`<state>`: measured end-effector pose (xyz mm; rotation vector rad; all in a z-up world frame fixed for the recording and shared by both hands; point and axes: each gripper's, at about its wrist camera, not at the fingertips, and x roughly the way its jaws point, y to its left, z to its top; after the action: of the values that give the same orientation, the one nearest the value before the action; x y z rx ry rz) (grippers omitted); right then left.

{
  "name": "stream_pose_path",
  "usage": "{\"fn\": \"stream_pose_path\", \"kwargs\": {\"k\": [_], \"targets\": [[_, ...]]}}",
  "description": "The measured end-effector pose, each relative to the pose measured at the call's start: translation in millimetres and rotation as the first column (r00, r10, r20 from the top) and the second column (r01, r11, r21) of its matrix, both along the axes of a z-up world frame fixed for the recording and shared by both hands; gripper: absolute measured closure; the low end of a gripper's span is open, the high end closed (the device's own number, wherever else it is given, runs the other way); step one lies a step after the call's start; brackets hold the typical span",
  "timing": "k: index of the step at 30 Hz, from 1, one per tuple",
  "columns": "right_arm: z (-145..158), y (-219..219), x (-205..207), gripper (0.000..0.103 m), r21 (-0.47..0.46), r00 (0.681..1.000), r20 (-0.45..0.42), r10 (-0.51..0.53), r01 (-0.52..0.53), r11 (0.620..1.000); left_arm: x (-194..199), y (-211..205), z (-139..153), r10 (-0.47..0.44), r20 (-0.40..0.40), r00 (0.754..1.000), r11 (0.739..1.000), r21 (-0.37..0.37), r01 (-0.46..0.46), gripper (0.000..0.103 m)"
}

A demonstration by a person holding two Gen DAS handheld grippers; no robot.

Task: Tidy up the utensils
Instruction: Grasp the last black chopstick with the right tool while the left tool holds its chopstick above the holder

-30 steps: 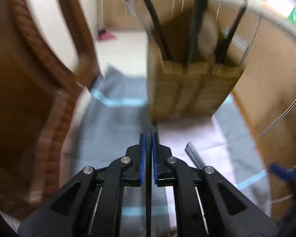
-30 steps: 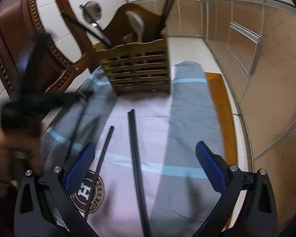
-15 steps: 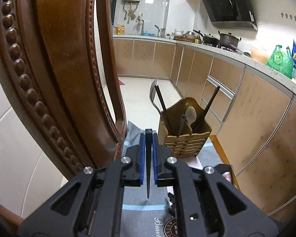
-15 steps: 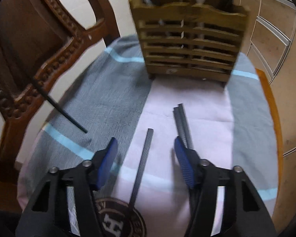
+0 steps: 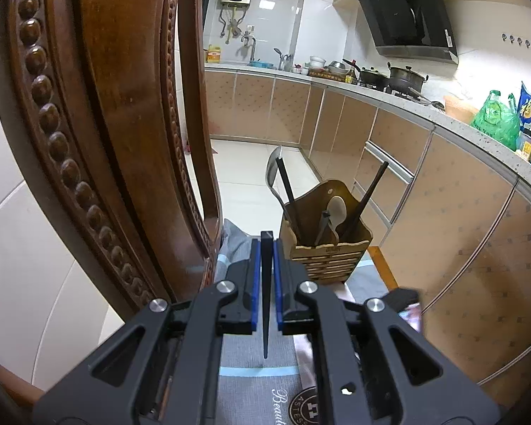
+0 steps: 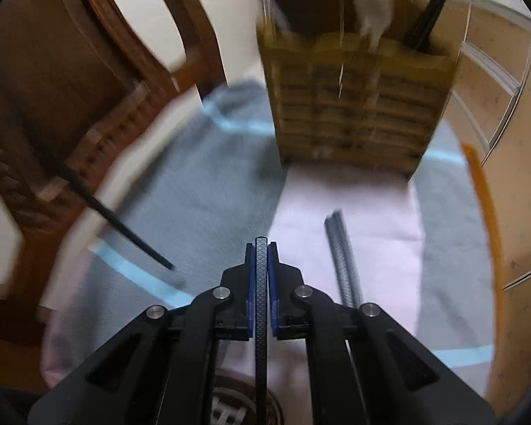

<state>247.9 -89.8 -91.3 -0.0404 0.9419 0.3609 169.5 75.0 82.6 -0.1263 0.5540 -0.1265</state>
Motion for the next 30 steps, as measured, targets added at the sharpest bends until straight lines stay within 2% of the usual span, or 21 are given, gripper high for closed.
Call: {"fn": "stream_pose_path", "kwargs": {"k": [6, 11, 20, 25, 30], "targets": [[69, -33, -49, 0.096, 0.077, 0.987, 0.157, -0.026, 0.014, 0.997, -5, -3, 7, -0.037, 0.004, 0.999, 0.999, -0.005, 0.037, 0.097], [99, -56, -85, 0.096, 0.087, 0.974, 0.220, -0.057, 0.039, 0.995, -11, -10, 13, -0.075, 0.016, 0.997, 0.997, -0.004, 0.075, 0.097], [131, -87, -128, 0.096, 0.143, 0.955, 0.271, -0.120, 0.084, 0.986, -18, -18, 18, -0.107, 0.020, 0.994, 0.994, 0.006, 0.107, 0.097], [159, -96, -139, 0.096, 0.167, 0.942, 0.305, -0.137, 0.088, 0.982, -23, -22, 21, -0.113, 0.023, 0.993, 0.993, 0.028, 0.112, 0.097], [188, -98, -133, 0.096, 0.179, 0.931, 0.339, -0.135, 0.077, 0.981, -25, -17, 22, -0.110, 0.024, 0.994, 0.994, 0.021, 0.109, 0.097]]}}
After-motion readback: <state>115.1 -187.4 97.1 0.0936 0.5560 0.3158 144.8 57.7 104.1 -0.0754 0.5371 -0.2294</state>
